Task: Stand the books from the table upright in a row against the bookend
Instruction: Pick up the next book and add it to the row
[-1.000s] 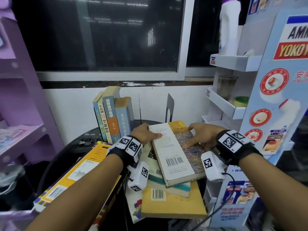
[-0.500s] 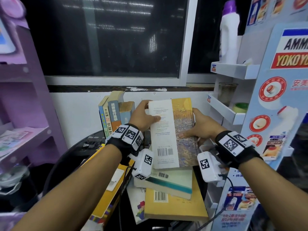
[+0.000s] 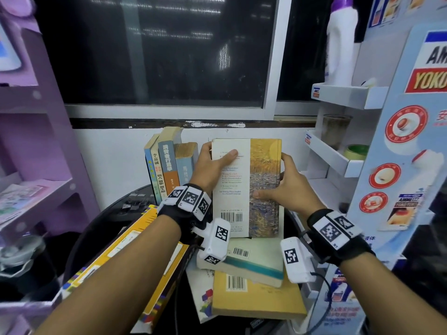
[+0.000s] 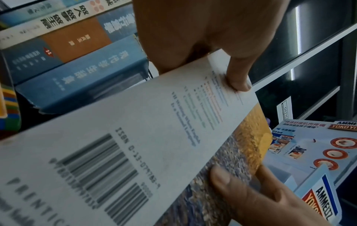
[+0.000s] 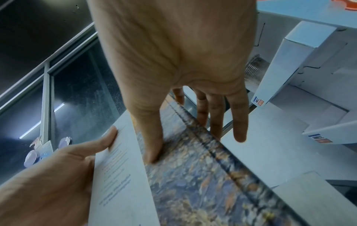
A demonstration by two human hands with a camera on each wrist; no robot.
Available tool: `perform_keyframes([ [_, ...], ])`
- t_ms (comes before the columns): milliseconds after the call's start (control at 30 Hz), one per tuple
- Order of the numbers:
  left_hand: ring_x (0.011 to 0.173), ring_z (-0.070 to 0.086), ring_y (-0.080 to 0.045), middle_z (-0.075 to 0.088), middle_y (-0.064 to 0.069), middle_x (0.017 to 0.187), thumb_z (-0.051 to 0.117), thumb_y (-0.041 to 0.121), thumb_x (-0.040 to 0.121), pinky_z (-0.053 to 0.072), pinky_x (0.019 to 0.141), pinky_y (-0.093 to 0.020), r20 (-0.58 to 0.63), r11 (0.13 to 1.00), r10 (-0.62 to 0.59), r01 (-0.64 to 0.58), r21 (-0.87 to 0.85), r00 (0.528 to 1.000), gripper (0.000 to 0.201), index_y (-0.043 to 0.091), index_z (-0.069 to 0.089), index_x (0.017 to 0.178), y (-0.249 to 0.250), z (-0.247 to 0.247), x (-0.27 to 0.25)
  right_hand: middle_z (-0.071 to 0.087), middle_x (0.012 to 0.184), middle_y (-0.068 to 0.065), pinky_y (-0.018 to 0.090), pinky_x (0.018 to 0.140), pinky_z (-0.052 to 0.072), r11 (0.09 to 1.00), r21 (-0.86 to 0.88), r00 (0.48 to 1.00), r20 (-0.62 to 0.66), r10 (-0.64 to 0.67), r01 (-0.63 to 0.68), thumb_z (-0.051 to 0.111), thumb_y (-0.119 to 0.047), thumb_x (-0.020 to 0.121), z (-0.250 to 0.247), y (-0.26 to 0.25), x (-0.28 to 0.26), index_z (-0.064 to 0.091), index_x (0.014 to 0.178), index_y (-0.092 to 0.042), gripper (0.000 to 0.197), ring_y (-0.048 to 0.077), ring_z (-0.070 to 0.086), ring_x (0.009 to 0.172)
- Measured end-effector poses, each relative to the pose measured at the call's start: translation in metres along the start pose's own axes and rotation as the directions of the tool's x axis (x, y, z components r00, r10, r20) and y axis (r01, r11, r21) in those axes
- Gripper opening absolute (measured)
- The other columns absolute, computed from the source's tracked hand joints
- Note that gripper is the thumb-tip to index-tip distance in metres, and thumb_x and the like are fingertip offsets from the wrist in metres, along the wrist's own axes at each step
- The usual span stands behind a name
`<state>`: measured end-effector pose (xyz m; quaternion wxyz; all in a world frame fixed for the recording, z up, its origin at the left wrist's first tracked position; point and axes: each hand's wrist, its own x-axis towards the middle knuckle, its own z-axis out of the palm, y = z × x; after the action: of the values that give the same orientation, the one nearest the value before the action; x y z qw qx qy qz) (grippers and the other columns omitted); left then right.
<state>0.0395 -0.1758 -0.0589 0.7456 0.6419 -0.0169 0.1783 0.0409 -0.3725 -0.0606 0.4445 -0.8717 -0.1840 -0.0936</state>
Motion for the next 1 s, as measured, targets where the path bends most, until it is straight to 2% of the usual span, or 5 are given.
perform_keyframes([
  [233,0.098,0.068,-0.032,0.067,-0.013,0.116,0.070,0.013,0.085,0.055,0.086,-0.051,0.102,0.998,0.042,-0.038,-0.039,0.994,0.051,0.013,0.044,0.130,-0.002,-0.010,-0.006,0.060,0.113,-0.006,0.036,0.086,0.054,0.975,0.209,0.997,-0.057,-0.060,0.071,0.081,-0.038,0.073,-0.015,-0.004,0.013,0.037,0.136,-0.031,0.078,0.012,0.064,0.097],
  [367,0.096,0.068,-0.028,0.068,-0.011,0.112,0.068,0.012,0.086,0.056,0.081,-0.044,0.176,0.998,0.051,-0.043,-0.045,0.983,0.050,0.014,0.046,0.130,0.001,-0.018,-0.010,0.064,0.116,-0.002,0.041,0.088,0.056,0.983,0.151,0.987,0.098,-0.124,0.108,0.081,-0.040,0.067,-0.033,-0.021,0.023,0.049,0.128,-0.034,0.070,0.017,0.065,0.103],
  [633,0.086,0.070,-0.019,0.072,-0.002,0.097,0.067,0.010,0.084,0.057,0.073,-0.033,0.309,0.999,0.037,-0.027,-0.036,0.950,0.038,0.020,0.052,0.118,0.009,-0.027,-0.010,0.069,0.108,0.002,0.045,0.067,0.062,0.993,-0.036,0.901,0.424,-0.090,0.117,0.082,-0.021,0.073,-0.058,-0.055,0.024,0.056,0.126,-0.031,0.059,0.018,0.073,0.084],
  [867,0.093,0.068,-0.021,0.070,-0.004,0.103,0.062,0.021,0.090,0.055,0.085,-0.039,0.256,0.987,0.048,-0.084,0.134,0.966,0.027,0.018,0.056,0.116,0.011,-0.033,-0.010,0.063,0.113,0.000,0.043,0.060,0.061,0.977,-0.156,0.915,0.396,-0.072,0.145,0.086,-0.031,0.068,-0.044,-0.074,0.020,0.049,0.134,-0.038,0.076,0.021,0.073,0.083],
  [1000,0.090,0.068,-0.015,0.069,0.000,0.102,0.060,0.020,0.092,0.056,0.077,-0.029,0.243,0.974,0.079,-0.127,0.189,0.967,0.022,0.015,0.057,0.113,0.015,-0.037,-0.012,0.063,0.115,-0.002,0.035,0.061,0.061,0.960,-0.215,0.943,0.314,-0.109,0.182,0.085,-0.034,0.069,-0.035,-0.079,0.015,0.053,0.131,-0.036,0.070,0.018,0.068,0.089],
])
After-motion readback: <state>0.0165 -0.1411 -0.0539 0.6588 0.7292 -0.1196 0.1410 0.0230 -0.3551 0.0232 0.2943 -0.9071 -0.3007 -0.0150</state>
